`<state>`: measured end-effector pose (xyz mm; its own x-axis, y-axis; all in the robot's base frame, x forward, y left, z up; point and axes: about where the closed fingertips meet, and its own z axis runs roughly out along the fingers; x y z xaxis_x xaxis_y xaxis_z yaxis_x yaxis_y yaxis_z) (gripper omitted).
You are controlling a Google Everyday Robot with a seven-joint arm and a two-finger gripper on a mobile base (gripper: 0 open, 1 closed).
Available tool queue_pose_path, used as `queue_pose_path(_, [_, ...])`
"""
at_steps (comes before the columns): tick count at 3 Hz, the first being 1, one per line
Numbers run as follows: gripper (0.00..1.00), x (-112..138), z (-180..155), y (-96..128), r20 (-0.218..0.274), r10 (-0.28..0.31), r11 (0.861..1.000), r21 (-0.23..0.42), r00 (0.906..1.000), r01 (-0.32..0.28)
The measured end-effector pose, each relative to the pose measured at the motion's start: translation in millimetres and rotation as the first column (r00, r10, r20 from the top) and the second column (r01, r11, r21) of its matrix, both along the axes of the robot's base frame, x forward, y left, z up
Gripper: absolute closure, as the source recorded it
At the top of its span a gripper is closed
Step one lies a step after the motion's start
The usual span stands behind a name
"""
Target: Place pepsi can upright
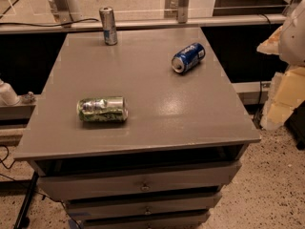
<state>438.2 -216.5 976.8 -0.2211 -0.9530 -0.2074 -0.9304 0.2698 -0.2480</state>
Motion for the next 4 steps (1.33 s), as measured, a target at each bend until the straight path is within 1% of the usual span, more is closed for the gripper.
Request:
queue_pose_path(1, [0.0, 0.9, 0.7, 0.2, 0.004, 0.0, 1.0, 0.0, 1.0, 0.0])
queue_pose_path(2, [0.0, 30.5, -5.9, 8.0, 0.059, 0.063, 0.998, -0.009, 0.9963, -0.063])
queue_pose_path(3, [0.0, 85.6, -18.3, 21.0, 0.119, 0.191, 0.981, -0.041, 0.9744, -0.187])
queue_pose_path(4, [0.0, 135.2, -24.5, 32.8, 0.166, 0.341, 0.94, -0.077, 0.9254, -0.332])
